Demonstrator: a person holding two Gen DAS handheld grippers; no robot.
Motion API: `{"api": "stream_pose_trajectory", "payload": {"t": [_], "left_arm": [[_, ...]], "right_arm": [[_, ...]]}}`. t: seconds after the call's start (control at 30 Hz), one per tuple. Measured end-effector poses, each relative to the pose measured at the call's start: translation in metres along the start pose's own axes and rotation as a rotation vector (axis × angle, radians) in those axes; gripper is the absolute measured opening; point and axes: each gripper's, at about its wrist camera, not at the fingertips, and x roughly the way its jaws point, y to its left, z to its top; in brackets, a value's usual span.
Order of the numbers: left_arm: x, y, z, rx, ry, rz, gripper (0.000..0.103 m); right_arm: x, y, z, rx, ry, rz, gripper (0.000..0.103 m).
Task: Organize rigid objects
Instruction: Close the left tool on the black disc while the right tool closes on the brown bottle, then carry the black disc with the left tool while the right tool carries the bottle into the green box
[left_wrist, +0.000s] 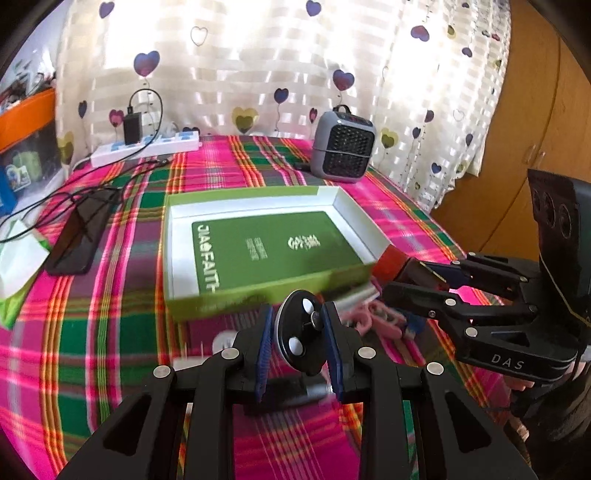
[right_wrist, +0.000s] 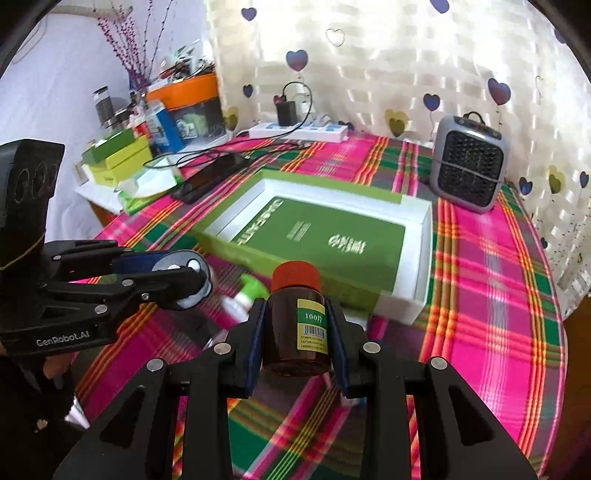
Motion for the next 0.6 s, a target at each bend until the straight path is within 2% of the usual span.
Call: {"api": "stream_pose_trajectory", "payload": {"t": [0.3,0.6], "left_arm": [[0.031,0.018,0.037,0.002,0.01,0.034,0.025],[0.075,0.046,0.063,-0.006,0.044,0.114,0.025]], "right_arm": [[0.024,-0.02,0.03,0.039,0.007,-0.066,0.033],[0.058,-0.046,0.055,0.097,0.022,-0.15,0.033]]}}
